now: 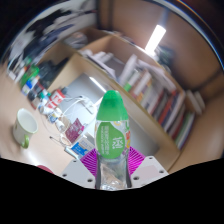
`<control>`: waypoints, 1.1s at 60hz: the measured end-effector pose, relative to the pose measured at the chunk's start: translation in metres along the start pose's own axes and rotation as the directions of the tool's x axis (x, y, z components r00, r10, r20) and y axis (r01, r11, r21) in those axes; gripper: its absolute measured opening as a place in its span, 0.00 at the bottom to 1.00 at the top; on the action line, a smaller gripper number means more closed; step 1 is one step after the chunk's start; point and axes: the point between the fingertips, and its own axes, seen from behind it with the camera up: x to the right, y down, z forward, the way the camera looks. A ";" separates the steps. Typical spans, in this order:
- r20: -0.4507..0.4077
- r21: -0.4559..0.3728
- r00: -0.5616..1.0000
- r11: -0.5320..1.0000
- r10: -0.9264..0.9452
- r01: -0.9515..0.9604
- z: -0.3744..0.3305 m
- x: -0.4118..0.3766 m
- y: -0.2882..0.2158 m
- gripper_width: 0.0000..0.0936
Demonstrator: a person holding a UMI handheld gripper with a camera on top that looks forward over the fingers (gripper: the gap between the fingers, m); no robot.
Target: Pour water
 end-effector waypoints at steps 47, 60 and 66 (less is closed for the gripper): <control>-0.044 0.166 0.081 0.073 -0.996 0.983 0.044 -0.123 -0.054 0.38; -0.028 0.169 0.239 0.231 -0.971 0.958 0.047 -0.110 -0.062 0.37; 0.015 0.106 0.646 0.643 -0.763 0.758 0.046 -0.082 -0.061 0.38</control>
